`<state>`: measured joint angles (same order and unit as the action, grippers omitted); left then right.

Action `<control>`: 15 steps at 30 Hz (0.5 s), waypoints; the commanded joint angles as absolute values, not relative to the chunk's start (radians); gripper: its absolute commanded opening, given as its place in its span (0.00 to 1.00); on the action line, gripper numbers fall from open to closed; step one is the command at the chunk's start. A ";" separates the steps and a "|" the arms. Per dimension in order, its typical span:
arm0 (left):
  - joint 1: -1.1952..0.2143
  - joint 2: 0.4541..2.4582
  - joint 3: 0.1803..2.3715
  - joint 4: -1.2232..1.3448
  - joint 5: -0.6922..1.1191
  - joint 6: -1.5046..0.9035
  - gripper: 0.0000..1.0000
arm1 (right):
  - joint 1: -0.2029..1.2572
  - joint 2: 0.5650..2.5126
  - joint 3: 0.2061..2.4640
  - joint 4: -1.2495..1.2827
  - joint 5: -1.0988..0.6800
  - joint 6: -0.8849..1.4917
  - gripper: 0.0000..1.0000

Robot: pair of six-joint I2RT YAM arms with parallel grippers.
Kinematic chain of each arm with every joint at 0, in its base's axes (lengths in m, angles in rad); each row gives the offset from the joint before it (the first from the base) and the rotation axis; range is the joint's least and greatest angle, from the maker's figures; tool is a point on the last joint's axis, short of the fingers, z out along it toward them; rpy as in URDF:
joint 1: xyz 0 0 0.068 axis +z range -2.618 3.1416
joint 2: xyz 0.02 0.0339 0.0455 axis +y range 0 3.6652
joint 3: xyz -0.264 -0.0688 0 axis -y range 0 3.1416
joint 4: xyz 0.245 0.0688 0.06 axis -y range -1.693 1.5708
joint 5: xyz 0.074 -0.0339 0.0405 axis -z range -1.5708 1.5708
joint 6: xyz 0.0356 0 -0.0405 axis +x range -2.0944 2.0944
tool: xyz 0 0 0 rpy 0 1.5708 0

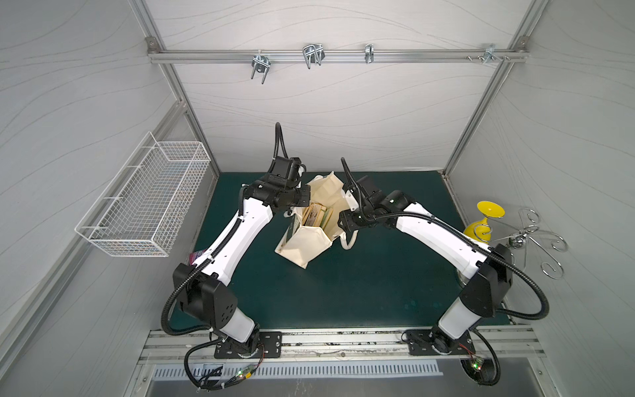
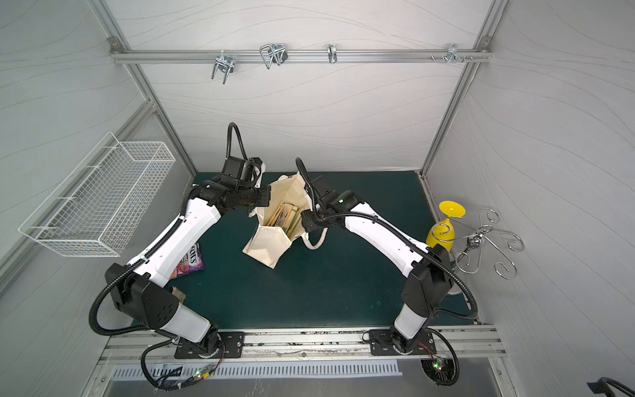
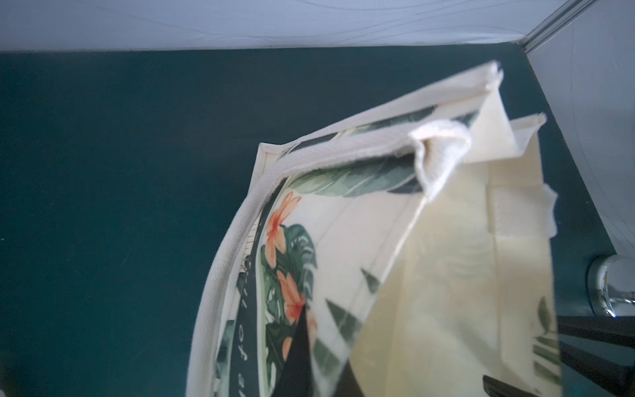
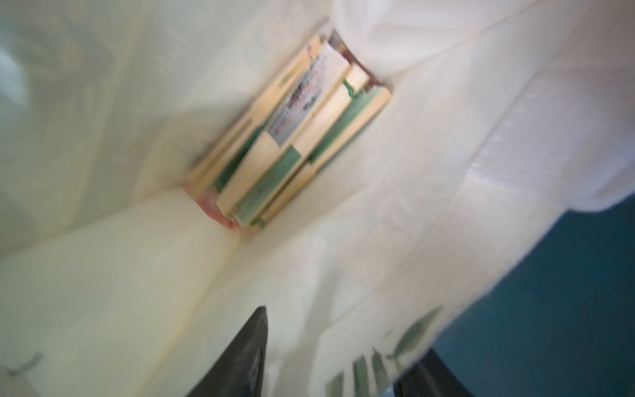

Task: Take out the folding fans from the tote bags
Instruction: Adjust the canvas bag at the center of the board.

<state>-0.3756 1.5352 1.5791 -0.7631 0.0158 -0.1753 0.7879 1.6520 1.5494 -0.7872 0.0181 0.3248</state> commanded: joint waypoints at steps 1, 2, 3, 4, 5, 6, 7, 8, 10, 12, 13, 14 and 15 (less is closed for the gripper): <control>-0.391 1.468 1.627 -0.623 0.000 -0.028 0.00 | 0.784 1.627 1.504 -0.746 -0.008 0.346 0.60; -0.402 1.459 1.605 -0.606 -0.016 0.006 0.00 | 0.784 1.628 1.489 -0.740 -0.005 0.350 0.61; -0.413 1.447 1.575 -0.583 -0.028 0.038 0.00 | 0.784 1.627 1.470 -0.729 -0.002 0.356 0.62; -0.420 1.436 1.544 -0.562 -0.036 0.061 0.00 | 0.784 1.626 1.450 -0.718 0.000 0.361 0.63; -0.427 1.425 1.511 -0.540 -0.038 0.082 0.00 | 0.784 1.623 1.429 -0.706 0.000 0.366 0.65; -0.435 1.415 1.474 -0.520 -0.037 0.094 0.00 | 0.784 1.620 1.410 -0.696 0.000 0.369 0.66; -0.442 1.408 1.444 -0.506 -0.037 0.101 0.00 | 0.783 1.622 1.391 -0.687 0.003 0.373 0.67; -0.451 1.400 1.412 -0.493 -0.037 0.100 0.00 | 0.783 1.623 1.374 -0.681 0.010 0.378 0.68; -0.473 1.386 1.359 -0.477 -0.029 0.097 0.00 | 0.782 1.619 1.345 -0.678 0.018 0.388 0.69; -0.502 1.373 1.309 -0.468 -0.043 0.087 0.00 | 0.782 1.596 1.304 -0.665 0.021 0.401 0.71; -0.514 1.369 1.292 -0.468 -0.050 0.076 0.00 | 0.782 1.577 1.283 -0.654 0.028 0.406 0.72; -0.525 1.363 1.275 -0.469 -0.052 0.059 0.00 | 0.784 1.553 1.257 -0.643 0.036 0.412 0.73; -0.534 1.357 1.260 -0.469 -0.052 0.043 0.00 | 0.784 1.527 1.234 -0.632 0.047 0.415 0.74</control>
